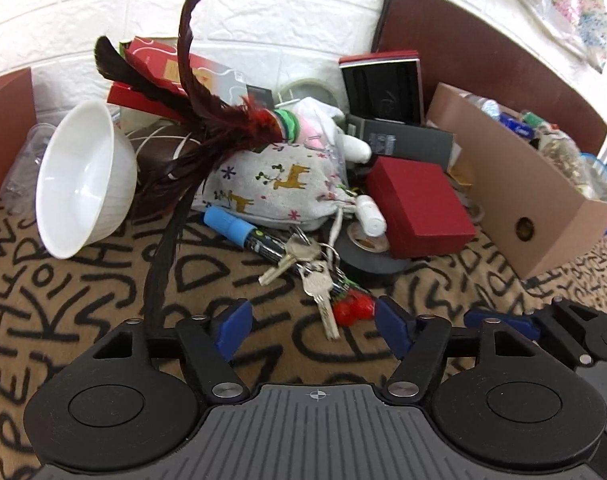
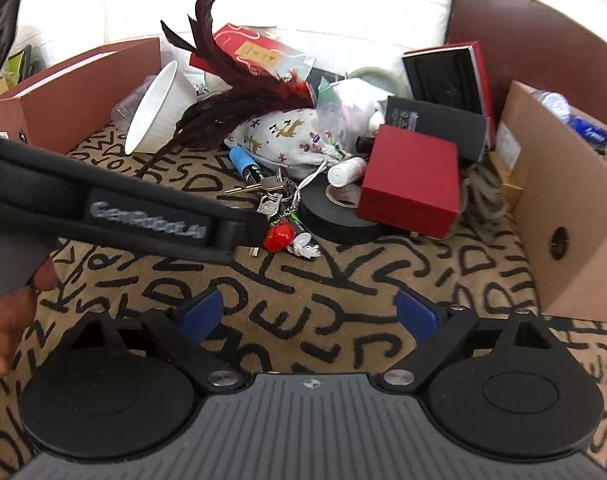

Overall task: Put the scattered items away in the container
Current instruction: 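Move both tools back toward the key ring on the table, then grasp the key ring with red charm using the right tool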

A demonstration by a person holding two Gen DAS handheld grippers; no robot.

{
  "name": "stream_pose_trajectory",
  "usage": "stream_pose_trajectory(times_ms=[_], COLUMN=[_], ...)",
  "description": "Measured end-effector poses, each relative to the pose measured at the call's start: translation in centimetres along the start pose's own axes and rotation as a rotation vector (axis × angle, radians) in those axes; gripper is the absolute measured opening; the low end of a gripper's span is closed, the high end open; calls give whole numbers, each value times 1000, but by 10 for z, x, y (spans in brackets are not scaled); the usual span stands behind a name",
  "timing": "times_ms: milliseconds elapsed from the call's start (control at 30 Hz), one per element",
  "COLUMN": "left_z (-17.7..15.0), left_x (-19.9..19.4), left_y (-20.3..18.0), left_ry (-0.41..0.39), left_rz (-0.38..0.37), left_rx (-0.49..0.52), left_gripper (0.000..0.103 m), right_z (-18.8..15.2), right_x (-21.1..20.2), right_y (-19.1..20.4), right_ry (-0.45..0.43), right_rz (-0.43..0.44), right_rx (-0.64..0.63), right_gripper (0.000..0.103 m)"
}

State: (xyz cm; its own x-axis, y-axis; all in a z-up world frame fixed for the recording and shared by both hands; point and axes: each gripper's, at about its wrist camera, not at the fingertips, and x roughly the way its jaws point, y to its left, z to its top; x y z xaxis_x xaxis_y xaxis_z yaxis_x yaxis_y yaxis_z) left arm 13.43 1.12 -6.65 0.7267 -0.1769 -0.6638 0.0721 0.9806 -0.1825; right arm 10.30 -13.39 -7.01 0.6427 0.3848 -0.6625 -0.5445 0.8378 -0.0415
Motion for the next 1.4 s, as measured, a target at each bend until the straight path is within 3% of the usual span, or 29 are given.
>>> stream_pose_trajectory(times_ms=[267, 333, 367, 433, 533, 567, 667, 833, 867, 1167, 1267, 1333, 1400], left_z=[16, 17, 17, 18, 15, 13, 5, -24, -32, -89, -99, -103, -102], left_x=[27, 34, 35, 36, 32, 28, 19, -9, -15, -73, -87, -92, -94], left_y=[13, 16, 17, 20, 18, 16, 13, 2, 1, -11, -8, -4, 1], left_ry=[8, 20, 12, 18, 24, 21, 40, 68, 78, 125, 126, 118, 116], left_rz=[8, -7, -29, -87, -95, -97, -121, -130, -139, -173, -147, -104, -98], left_rx=[-7, -10, -17, -36, -19, -2, -4, 22, 21, 63, 64, 65, 44], left_gripper=[77, 66, 49, 31, 20, 20, 19, 19, 13, 13, 14, 14, 20], right_z=[15, 20, 21, 23, 24, 24, 20, -3, -10, -59, -70, -74, -75], right_x=[31, 37, 40, 43, 40, 38, 27, 0, -7, -63, -77, -83, -85], right_y=[2, 4, 5, 7, 9, 8, 4, 19, 20, 40, 44, 43, 36], right_ry=[12, 5, 1, -7, -4, -3, 21, 41, 46, 85, 91, 78, 73], right_rz=[48, 63, 69, 93, 77, 74, 140, 194, 206, 294, 317, 277, 238], right_rx=[17, 18, 15, 24, 41, 45, 90, 41, 46, 40, 23, 26, 47], right_gripper=[76, 75, 71, 61, 43, 32, 18, 15, 15, 15, 16, 18, 28])
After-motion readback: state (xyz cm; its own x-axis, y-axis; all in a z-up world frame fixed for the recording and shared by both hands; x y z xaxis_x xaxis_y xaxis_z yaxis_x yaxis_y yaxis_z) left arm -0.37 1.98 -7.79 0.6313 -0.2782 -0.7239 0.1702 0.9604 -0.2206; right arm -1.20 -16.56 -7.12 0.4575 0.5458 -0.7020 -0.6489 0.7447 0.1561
